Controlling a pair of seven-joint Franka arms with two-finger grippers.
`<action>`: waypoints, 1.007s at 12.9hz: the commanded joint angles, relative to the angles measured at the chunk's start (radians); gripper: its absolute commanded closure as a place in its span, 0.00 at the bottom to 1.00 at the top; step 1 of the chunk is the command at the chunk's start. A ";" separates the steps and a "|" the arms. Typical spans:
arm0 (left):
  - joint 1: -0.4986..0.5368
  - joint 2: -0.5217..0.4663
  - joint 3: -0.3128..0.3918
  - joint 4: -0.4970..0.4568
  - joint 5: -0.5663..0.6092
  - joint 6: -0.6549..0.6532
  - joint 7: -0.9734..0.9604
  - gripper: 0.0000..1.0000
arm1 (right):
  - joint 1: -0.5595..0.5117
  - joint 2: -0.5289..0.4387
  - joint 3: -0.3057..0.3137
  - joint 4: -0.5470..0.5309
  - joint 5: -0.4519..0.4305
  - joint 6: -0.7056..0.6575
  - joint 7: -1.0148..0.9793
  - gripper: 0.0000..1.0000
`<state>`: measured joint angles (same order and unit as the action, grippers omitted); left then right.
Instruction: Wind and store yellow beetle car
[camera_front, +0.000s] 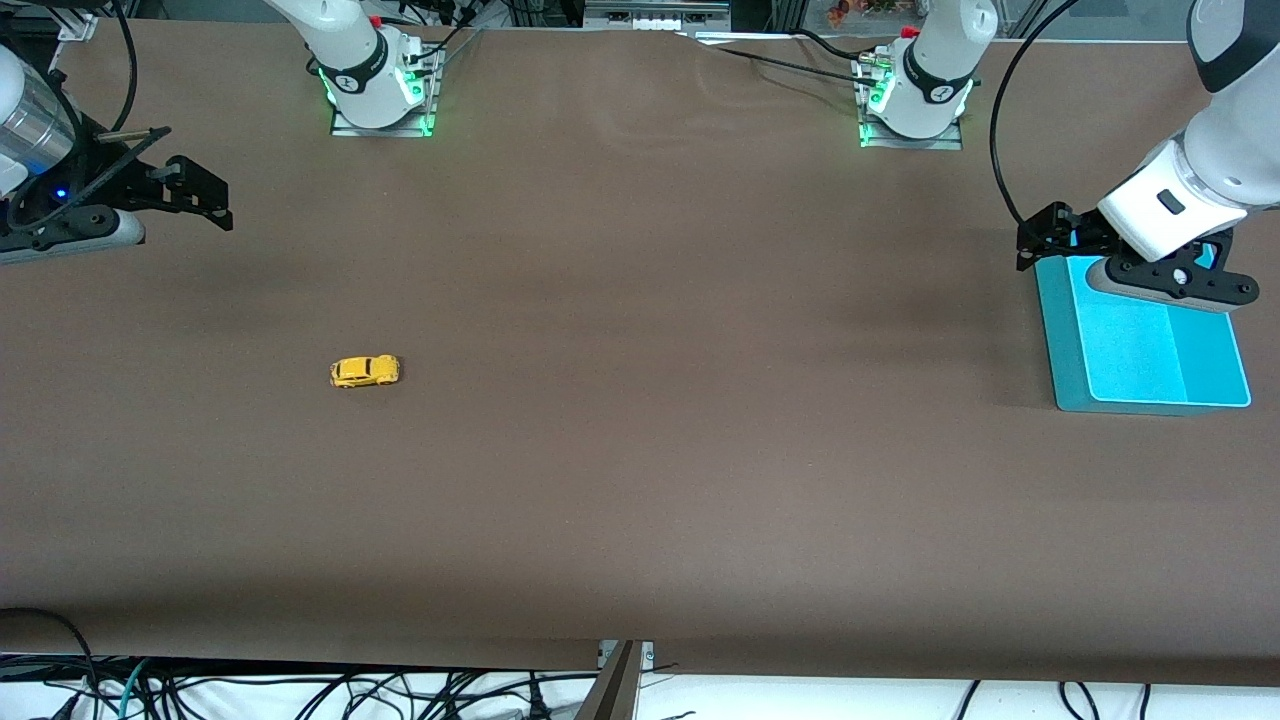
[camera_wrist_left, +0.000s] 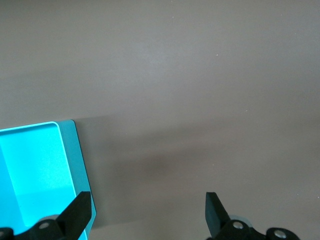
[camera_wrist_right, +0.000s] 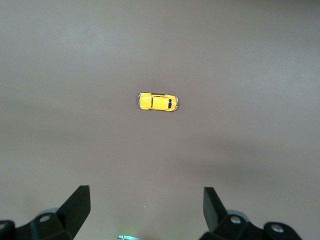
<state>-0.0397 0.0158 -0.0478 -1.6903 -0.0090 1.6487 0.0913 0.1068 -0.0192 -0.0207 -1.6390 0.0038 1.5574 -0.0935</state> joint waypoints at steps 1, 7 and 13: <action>-0.002 0.007 -0.001 0.023 0.003 -0.018 0.004 0.00 | 0.004 0.004 -0.008 0.019 0.016 -0.026 0.008 0.00; -0.002 0.007 -0.001 0.023 0.003 -0.018 0.004 0.00 | 0.002 0.005 -0.009 0.019 0.018 -0.007 0.006 0.00; -0.002 0.007 -0.001 0.023 0.001 -0.018 0.004 0.00 | 0.001 0.004 -0.010 0.019 0.012 0.000 -0.009 0.00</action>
<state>-0.0398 0.0158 -0.0480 -1.6903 -0.0090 1.6487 0.0913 0.1066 -0.0191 -0.0241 -1.6389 0.0038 1.5615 -0.0941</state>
